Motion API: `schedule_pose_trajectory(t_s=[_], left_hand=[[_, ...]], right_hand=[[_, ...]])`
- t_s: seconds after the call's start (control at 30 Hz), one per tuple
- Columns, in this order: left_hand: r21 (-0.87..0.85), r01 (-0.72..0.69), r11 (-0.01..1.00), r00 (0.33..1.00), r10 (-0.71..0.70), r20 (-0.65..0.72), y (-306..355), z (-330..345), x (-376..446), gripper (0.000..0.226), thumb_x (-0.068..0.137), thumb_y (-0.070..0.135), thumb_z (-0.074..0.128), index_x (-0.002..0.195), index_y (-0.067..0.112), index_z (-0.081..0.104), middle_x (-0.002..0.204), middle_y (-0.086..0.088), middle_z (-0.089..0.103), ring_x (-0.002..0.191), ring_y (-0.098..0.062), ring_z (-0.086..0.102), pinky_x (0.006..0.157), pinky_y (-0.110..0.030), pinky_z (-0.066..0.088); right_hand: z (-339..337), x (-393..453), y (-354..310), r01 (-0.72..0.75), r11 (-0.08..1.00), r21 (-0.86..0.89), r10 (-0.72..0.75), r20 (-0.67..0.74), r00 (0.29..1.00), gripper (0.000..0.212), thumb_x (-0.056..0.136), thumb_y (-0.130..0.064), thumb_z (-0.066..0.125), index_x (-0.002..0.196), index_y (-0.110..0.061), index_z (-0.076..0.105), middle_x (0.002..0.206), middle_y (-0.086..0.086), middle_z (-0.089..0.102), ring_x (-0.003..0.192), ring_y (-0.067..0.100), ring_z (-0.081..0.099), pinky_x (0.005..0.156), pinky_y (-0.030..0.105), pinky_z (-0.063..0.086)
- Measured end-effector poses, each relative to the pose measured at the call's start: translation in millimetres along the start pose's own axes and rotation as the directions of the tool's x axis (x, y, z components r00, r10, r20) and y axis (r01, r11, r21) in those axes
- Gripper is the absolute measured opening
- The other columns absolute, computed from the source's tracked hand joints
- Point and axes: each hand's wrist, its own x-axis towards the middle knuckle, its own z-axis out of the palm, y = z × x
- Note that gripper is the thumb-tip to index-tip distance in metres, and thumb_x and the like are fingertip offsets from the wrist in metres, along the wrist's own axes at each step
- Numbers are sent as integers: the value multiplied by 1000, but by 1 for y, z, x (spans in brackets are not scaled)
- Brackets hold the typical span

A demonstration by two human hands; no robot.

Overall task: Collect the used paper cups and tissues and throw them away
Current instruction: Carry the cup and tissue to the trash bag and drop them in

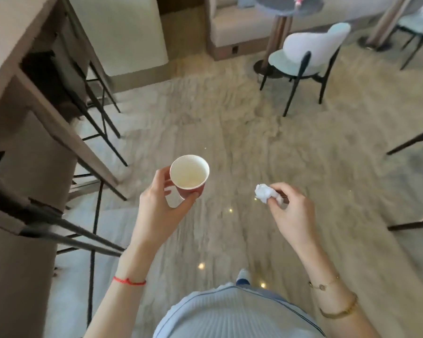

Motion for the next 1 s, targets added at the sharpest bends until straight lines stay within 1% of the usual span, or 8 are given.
schedule_pose_trajectory(t_s=[0.1, 0.27, 0.37, 0.53, 0.63, 0.83, 0.9, 1.0], left_hand=[[-36, -55, 998, 997, 57, 57, 30, 58, 37, 64, 69, 44, 78, 123, 23, 50, 105, 34, 54, 95, 17, 55, 78, -1, 41], [-90, -143, 986, 971, 157, 180, 77, 143, 88, 64, 70, 40, 80, 123, 20, 51, 107, 35, 54, 97, 14, 57, 79, -2, 41], [-122, -173, 977, 947, 200, 253, 98, 192, 119, 64, 70, 41, 80, 123, 20, 52, 106, 35, 54, 97, 17, 55, 78, -1, 41], [-173, -200, 964, 907, 249, 341, 124, 277, 178, 64, 68, 48, 76, 121, 23, 51, 105, 33, 55, 96, 18, 54, 78, 1, 39], [-190, -226, 956, 879, 284, 384, 141, 334, 223, 64, 68, 47, 77, 121, 22, 52, 105, 32, 55, 95, 18, 55, 77, 1, 39], [-229, -298, 927, 829, 370, 420, 192, 449, 335, 67, 68, 46, 77, 123, 20, 52, 107, 22, 58, 93, 18, 55, 78, 2, 39], [-251, -313, 916, 808, 396, 436, 216, 486, 374, 66, 68, 47, 77, 123, 22, 52, 106, 28, 57, 94, 20, 54, 78, 2, 38], [-287, -333, 898, 770, 435, 467, 249, 538, 423, 67, 67, 59, 72, 121, 25, 51, 105, 35, 54, 96, 20, 54, 79, 3, 37]], right_hand=[[-42, 25, 39, -79, 996, -32, 76, -83, 994, 20, 79, 2, 63, 81, -18, 66, 74, -6, 64, 68, 14, 59, 62, 22, 43], [-101, 60, 94, -209, 977, -44, 197, -196, 961, 19, 78, 5, 60, 78, -14, 63, 74, 0, 62, 69, 15, 56, 63, 26, 43], [-126, 77, 128, -315, 949, -34, 295, -269, 917, 18, 79, 2, 60, 80, -15, 64, 73, -3, 62, 69, 10, 56, 59, 20, 41], [-151, 117, 187, -434, 900, -41, 395, -341, 853, 20, 79, 2, 61, 84, -17, 64, 76, -7, 64, 73, 5, 58, 59, 12, 41], [-164, 157, 225, -472, 880, -56, 416, -389, 822, 20, 78, 3, 62, 85, -16, 66, 75, -12, 62, 76, -4, 57, 60, 5, 38], [-202, 278, 296, -512, 858, -52, 436, -455, 777, 16, 80, -1, 62, 85, -16, 67, 75, -8, 64, 75, 2, 58, 60, 9, 40], [-222, 324, 317, -510, 857, -72, 420, -475, 773, 15, 80, -1, 62, 87, -13, 68, 77, -5, 66, 73, 2, 58, 61, 8, 40], [-248, 380, 347, -531, 844, -77, 423, -515, 746, 15, 81, -1, 62, 87, -13, 68, 78, -4, 66, 73, 7, 59, 62, 12, 40]])
